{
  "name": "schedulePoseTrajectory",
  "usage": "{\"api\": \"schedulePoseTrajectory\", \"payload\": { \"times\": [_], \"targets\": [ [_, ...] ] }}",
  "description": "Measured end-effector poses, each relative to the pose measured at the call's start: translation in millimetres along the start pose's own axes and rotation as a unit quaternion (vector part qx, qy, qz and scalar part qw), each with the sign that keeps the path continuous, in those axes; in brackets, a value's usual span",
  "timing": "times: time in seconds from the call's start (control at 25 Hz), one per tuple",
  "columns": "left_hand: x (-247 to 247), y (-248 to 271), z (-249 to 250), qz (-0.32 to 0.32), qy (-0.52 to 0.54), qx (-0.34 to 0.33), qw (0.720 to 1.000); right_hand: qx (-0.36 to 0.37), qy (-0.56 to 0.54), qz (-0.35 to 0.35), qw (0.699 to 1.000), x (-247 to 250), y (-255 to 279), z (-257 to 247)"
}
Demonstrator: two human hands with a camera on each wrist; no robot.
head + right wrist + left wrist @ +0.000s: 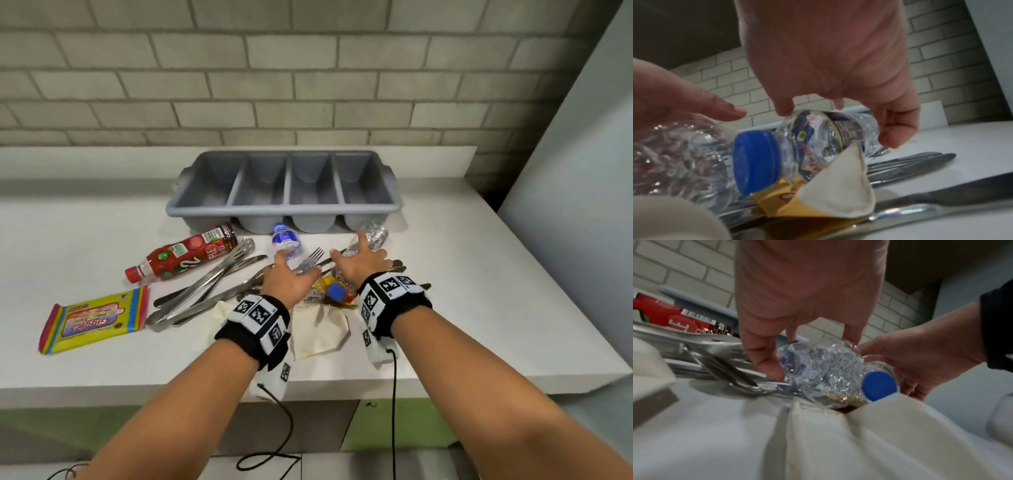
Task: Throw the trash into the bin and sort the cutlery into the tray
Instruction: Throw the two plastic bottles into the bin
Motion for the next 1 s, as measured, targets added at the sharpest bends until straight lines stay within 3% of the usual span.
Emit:
{"api": "schedulePoseTrajectory", "payload": {
  "times": [0.2, 0.44, 0.6, 0.68, 0.8, 0.88, 1.0],
  "targets": [
    [-4, -19, -2, 0.013, 0.064, 0.036, 0.997, -0.007, -0.030, -0.040, 0.999, -11, -9, -2],
    [18, -3, 8, 0.043, 0.110, -0.005, 0.993, -0.002, -0.098, 0.055, 0.994, -5, 8, -2],
    [33, 27, 7, 0.023, 0.123, -0.040, 0.991, 0.047, -0.216, 0.056, 0.974, 12, 38, 1],
    [32, 52, 15, -0.008, 0.154, -0.096, 0.983, 0.081, -0.302, 0.076, 0.947, 27, 59, 16],
    [11, 99, 40, -0.082, 0.207, -0.215, 0.951, 0.106, -0.362, 0.176, 0.909, 65, 98, 68],
    [-14, 128, 49, -0.144, 0.194, -0.284, 0.928, 0.104, -0.371, 0.248, 0.889, 91, 129, 114],
    [-76, 164, 40, -0.253, 0.122, -0.314, 0.907, 0.056, -0.399, 0.349, 0.846, 102, 174, 207]
  ]
}}
Point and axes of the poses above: each hand's wrist, its own y-axis away from the middle knuckle, its own x-axis out of the back of the hand, z = x × y, the point moved 3 cm from there along -y, towards the middle knuckle, and after that the axes turned 1 degree about -y, right-handed, at the moved point
